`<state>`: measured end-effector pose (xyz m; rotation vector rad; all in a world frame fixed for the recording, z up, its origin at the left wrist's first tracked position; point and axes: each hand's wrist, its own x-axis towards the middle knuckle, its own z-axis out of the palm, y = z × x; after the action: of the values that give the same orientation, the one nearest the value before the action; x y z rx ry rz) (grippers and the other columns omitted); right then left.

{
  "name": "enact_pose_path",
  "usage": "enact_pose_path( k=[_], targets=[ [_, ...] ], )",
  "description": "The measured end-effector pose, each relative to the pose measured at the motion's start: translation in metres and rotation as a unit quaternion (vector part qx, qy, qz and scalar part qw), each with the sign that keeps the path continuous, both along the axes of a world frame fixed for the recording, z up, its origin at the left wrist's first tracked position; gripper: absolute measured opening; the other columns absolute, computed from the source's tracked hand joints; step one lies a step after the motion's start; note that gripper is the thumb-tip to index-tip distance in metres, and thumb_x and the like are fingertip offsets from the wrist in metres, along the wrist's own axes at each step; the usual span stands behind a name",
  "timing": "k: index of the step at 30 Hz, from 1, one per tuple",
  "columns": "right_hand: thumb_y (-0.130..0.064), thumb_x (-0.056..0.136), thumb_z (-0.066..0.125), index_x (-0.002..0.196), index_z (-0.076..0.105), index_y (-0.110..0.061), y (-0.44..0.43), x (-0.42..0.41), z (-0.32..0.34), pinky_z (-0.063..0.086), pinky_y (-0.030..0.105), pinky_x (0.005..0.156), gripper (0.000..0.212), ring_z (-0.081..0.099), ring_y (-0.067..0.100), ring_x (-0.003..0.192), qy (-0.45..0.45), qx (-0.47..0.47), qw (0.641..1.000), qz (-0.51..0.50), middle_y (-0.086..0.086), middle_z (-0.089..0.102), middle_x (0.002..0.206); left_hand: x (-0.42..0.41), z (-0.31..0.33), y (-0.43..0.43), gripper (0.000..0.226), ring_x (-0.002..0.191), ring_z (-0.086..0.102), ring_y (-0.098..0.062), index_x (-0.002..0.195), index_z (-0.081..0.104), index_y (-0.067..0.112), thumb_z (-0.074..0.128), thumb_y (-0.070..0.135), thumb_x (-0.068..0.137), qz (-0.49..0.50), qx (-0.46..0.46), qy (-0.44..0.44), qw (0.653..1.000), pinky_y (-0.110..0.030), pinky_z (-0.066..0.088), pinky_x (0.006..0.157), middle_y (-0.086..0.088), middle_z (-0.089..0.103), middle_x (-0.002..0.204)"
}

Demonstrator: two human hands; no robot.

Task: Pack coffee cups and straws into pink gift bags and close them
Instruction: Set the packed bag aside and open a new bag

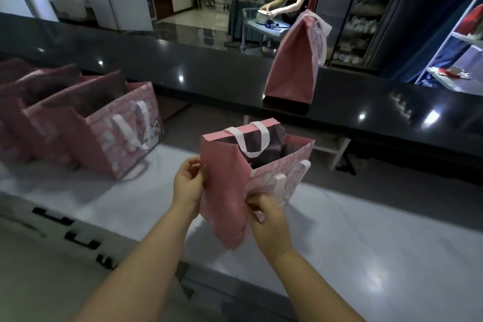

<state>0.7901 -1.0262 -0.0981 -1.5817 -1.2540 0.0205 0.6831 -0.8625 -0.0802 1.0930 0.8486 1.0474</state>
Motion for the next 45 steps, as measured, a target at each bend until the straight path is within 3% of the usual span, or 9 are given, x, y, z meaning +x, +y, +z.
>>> enact_pose_path(
  k=[4,10,15,18,21,23,28,36,45],
  targets=[
    [-0.006,0.084,0.072,0.089,0.068,-0.006,-0.007,-0.001,0.000,0.052,0.032,0.072,0.006,0.059,0.014,0.080,-0.041,-0.028,0.997,0.057,0.002,0.065,0.089,-0.012,-0.011,-0.002,0.018,0.085,0.058,-0.021,0.089,0.065,0.018,0.062,0.001,0.091,0.031,0.003,0.042,0.999,-0.033,0.051,0.078,-0.005,0.067,0.085],
    [-0.019,0.092,0.063,0.096,0.063,-0.011,-0.026,0.049,0.038,0.051,0.024,0.065,0.008,0.057,0.011,0.074,-0.100,0.124,0.986,0.049,-0.002,0.061,0.088,-0.025,-0.001,-0.031,0.026,0.101,0.066,-0.011,0.108,0.067,0.026,0.072,0.013,0.086,0.113,0.025,0.057,0.992,-0.035,0.053,0.095,0.001,0.070,0.107],
    [0.006,0.087,0.052,0.118,0.056,-0.035,-0.014,0.125,0.058,0.047,0.024,0.086,0.051,0.052,0.011,0.104,0.114,0.024,0.989,-0.092,-0.006,0.051,0.118,-0.033,0.007,-0.096,0.055,0.111,0.061,-0.006,0.118,0.059,0.038,0.070,0.065,0.072,0.069,0.124,0.049,0.989,-0.025,0.054,0.086,0.012,0.064,0.118],
    [0.001,0.087,0.059,0.132,0.050,-0.033,-0.003,0.148,0.048,0.043,0.022,0.085,0.057,0.048,0.012,0.120,0.280,-0.111,0.953,-0.021,-0.009,0.050,0.133,-0.016,0.003,-0.122,0.062,0.108,0.060,0.001,0.119,0.055,0.042,0.079,0.060,0.065,0.020,0.146,0.107,0.983,-0.018,0.054,0.081,0.021,0.061,0.119],
    [-0.009,0.091,0.064,0.112,0.062,-0.030,-0.003,0.142,0.040,0.050,0.017,0.073,0.030,0.062,0.013,0.107,0.342,-0.093,0.935,0.035,-0.008,0.067,0.112,-0.006,0.006,-0.124,0.033,0.098,0.065,-0.004,0.107,0.064,0.043,0.073,0.047,0.076,0.076,0.133,0.090,0.984,-0.022,0.057,0.076,0.018,0.067,0.108],
    [-0.011,0.090,0.065,0.098,0.067,-0.029,-0.009,0.134,0.036,0.056,0.019,0.070,0.020,0.068,0.012,0.094,0.354,-0.077,0.931,0.048,-0.008,0.073,0.097,-0.013,0.007,-0.118,0.016,0.094,0.067,-0.008,0.099,0.069,0.040,0.068,0.029,0.087,0.113,0.142,0.077,0.980,-0.022,0.057,0.075,0.013,0.071,0.101],
    [-0.021,0.078,0.074,0.091,0.072,-0.022,-0.030,0.124,0.027,0.057,0.025,0.069,0.012,0.071,0.017,0.088,0.381,-0.100,0.909,0.137,0.001,0.074,0.093,-0.048,0.004,-0.108,0.032,0.089,0.068,-0.010,0.087,0.076,0.033,0.063,0.004,0.090,0.115,0.123,0.073,0.983,-0.020,0.055,0.073,0.007,0.074,0.091],
    [0.000,0.085,0.068,0.079,0.069,-0.023,-0.030,0.121,0.030,0.055,0.022,0.062,0.024,0.067,0.010,0.073,0.361,-0.056,0.925,0.103,-0.005,0.071,0.077,-0.072,0.016,-0.098,0.031,0.091,0.071,-0.023,0.101,0.074,0.016,0.076,0.017,0.069,-0.008,0.061,0.045,0.997,-0.030,0.059,0.072,-0.010,0.075,0.097],
    [-0.007,0.091,0.060,0.074,0.069,-0.029,-0.014,0.120,0.029,0.053,0.025,0.062,0.029,0.066,0.009,0.072,0.375,-0.071,0.920,0.088,-0.006,0.071,0.078,-0.049,0.014,-0.077,0.019,0.082,0.071,-0.010,0.094,0.069,0.022,0.062,0.004,0.091,0.026,0.096,0.116,0.988,-0.018,0.055,0.067,0.003,0.075,0.085]
  ],
)
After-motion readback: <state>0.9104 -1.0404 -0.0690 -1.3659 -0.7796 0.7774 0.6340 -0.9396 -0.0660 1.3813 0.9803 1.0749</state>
